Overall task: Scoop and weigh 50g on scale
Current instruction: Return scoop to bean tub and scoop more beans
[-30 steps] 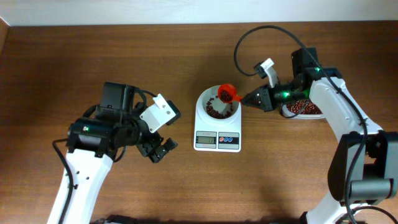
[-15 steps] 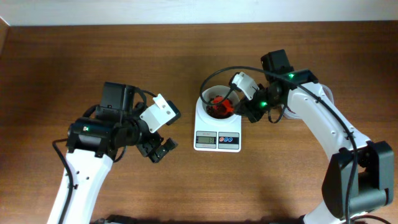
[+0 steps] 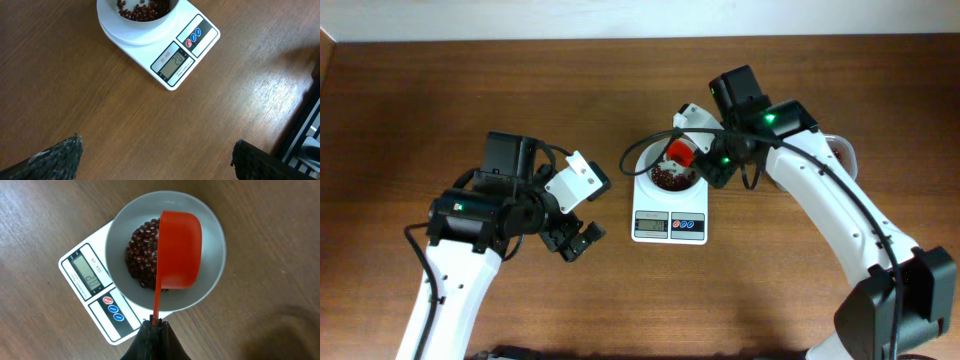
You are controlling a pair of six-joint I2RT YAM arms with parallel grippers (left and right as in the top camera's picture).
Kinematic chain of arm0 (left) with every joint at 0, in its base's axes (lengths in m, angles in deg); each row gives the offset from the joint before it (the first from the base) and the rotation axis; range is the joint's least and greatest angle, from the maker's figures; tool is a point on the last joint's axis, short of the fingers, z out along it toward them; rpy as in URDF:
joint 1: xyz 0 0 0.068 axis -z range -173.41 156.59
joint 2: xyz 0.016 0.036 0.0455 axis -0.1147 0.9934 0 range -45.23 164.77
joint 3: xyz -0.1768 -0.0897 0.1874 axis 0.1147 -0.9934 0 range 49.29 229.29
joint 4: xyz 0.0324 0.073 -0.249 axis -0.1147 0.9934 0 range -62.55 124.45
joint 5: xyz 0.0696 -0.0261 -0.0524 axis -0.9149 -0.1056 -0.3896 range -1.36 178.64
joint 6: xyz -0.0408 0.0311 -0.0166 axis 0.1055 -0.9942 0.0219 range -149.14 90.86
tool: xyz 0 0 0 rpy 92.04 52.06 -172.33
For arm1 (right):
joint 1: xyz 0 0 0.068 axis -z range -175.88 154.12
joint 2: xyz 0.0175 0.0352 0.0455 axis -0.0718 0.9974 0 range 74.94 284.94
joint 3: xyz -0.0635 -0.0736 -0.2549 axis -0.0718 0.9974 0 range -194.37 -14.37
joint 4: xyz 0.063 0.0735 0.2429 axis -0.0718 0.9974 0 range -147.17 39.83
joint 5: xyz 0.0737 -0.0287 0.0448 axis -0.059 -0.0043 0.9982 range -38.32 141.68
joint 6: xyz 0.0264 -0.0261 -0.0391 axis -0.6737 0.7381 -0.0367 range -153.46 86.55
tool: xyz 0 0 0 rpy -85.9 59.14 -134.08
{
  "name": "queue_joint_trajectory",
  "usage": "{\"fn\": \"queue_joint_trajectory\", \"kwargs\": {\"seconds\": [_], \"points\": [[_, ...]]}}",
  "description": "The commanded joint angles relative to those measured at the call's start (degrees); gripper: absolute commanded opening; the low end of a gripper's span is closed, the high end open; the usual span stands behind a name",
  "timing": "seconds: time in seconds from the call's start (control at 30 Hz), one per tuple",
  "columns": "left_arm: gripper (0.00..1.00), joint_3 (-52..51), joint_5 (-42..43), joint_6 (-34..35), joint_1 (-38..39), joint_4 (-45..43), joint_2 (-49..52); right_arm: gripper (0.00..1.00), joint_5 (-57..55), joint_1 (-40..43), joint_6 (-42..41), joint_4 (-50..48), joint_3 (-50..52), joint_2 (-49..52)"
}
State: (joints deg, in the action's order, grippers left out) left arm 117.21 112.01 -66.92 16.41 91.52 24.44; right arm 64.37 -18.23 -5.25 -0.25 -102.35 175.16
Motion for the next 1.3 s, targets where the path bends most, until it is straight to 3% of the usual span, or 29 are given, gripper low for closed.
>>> {"fn": "queue_joint_trajectory", "kwargs": {"seconds": [0.0,0.3,0.47,0.57,0.63,0.73,0.83,1.13,1.27], "points": [[0.99,-0.39,0.66,-0.9,-0.24,0.07,-0.02,0.04,-2.82,-0.31,-0.87,0.42,-1.62,-1.16],[0.99,-0.39,0.66,-0.9,-0.24,0.07,-0.02,0.04,-10.36,-2.36,-2.14,0.07,-3.21,-2.38],[0.99,-0.39,0.63,-0.9,-0.24,0.07,-0.02,0.04,-7.54,-2.23,-5.31,1.88,-3.85,-3.34],[0.99,-0.39,0.63,-0.9,-0.24,0.04,-0.02,0.04,-7.61,2.6,-6.23,4.46,-7.34,-9.14],[0.99,-0.39,0.63,-0.9,-0.24,0.07,-0.02,0.04,-8.74,11.52,-6.23,5.29,-7.32,-13.57],[0.99,-0.39,0.66,-0.9,-0.24,0.07,-0.02,0.04,-8.2,24.17,-11.93,7.5,-6.23,-12.68],[0.99,-0.39,0.66,-0.9,-0.24,0.07,-0.02,0.04,-7.96,31.82,-16.72,7.41,-2.4,-9.99],[0.99,-0.39,0.66,-0.9,-0.24,0.07,-0.02,0.04,-8.02,32.57,-16.74,-4.37,16.13,-6.82],[0.99,-0.39,0.66,-0.9,-0.24,0.07,-0.02,0.04,-6.73,34.42,-18.88,-6.05,16.74,-4.04]]}}
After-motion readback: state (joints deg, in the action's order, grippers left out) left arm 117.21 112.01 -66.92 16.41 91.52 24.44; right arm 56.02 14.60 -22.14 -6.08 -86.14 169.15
